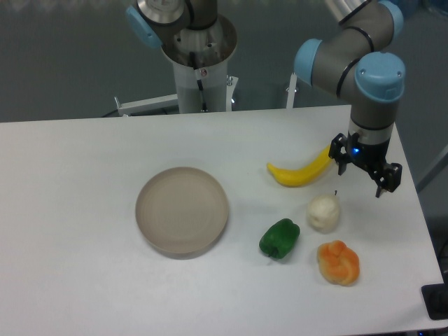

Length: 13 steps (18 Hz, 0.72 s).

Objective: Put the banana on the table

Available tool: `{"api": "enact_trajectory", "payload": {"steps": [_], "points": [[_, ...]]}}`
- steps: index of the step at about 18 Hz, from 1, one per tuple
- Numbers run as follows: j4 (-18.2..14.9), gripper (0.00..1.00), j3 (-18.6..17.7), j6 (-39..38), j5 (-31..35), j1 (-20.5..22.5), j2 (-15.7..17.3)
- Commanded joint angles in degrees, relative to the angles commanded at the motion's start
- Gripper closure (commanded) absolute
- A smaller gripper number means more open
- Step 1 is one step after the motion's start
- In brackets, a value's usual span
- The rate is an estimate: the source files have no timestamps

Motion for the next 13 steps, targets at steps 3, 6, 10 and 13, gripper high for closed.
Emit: {"api": "enact_trajectory", "payload": {"steps": [3, 6, 10, 13], "points": [[0.0, 0.0, 2.6, -4.2, 0.5, -1.8, -1.9], [-0.1, 0.0, 3.9, -5.9, 2.1, -2.6, -2.4], [-0.1, 0.0, 4.0, -6.9, 2.1, -2.7, -2.5], [-0.1, 0.0, 4.2, -7.2, 2.1, -2.7, -2.6]]}}
